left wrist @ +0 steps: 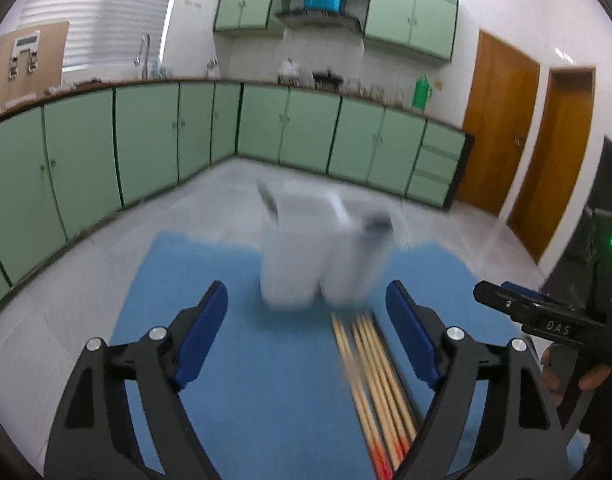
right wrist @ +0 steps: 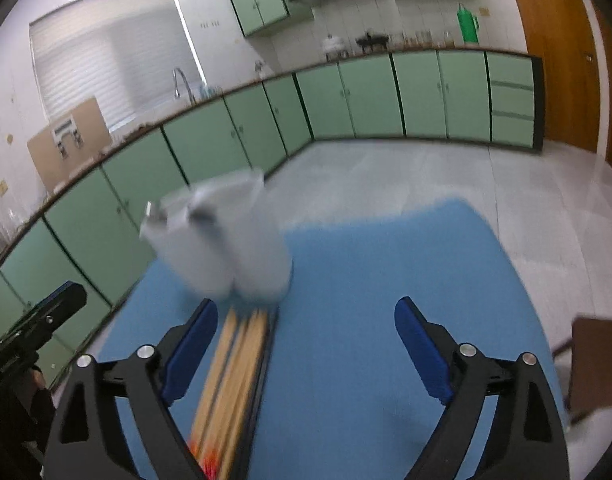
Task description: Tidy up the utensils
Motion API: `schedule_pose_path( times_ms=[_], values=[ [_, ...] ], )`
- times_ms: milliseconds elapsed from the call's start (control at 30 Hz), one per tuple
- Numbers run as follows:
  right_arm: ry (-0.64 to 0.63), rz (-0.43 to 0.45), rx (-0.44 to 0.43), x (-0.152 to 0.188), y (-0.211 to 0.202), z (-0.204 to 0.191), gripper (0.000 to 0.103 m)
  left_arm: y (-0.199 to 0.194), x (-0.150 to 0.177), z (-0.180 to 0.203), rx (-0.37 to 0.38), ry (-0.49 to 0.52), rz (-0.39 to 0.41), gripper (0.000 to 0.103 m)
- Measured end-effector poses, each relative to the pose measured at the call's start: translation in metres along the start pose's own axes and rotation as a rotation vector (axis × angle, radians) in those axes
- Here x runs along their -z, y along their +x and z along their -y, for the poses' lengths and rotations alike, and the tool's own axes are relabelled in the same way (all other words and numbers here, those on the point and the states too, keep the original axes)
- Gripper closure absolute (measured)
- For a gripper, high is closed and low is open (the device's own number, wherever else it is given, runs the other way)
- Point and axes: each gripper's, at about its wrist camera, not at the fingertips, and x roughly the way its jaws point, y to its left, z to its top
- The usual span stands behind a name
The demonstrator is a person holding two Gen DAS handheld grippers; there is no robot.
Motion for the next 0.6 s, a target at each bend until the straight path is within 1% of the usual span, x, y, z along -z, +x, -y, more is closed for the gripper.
schedule_pose_path(
  times_ms=[100,200,300,400,500,600],
  values=[
    [0.004,-0.061,0.016,0.033,-0.013,0.003,0.015,-0.012,0.035,0.005,-0.004,0.021,-0.075,0.023],
    [0.01,-0.103,0.019,0.061,-0.024,0.004,0.015,-0.02,0.068,0.007,-0.023,0.056,-0.146,0.022],
    [-0.02,-0.122,0.036,0.084,-0.033,0.002,0.015,-0.023,0.092,0.007,-0.039,0.069,-0.204,0.022],
    [-0.069,-0.162,0.041,0.103,-0.034,-0.009,0.015,-0.026,0.108,0.003,-0.042,0.063,-0.241,0.022],
    [-0.135,-0.192,0.065,0.118,-0.032,-0.019,0.015,-0.027,0.121,0.004,-0.07,0.072,-0.267,0.022],
    [-0.165,-0.206,0.067,0.126,-0.032,-0.026,0.015,-0.028,0.129,0.002,-0.079,0.071,-0.29,0.022]
  ],
)
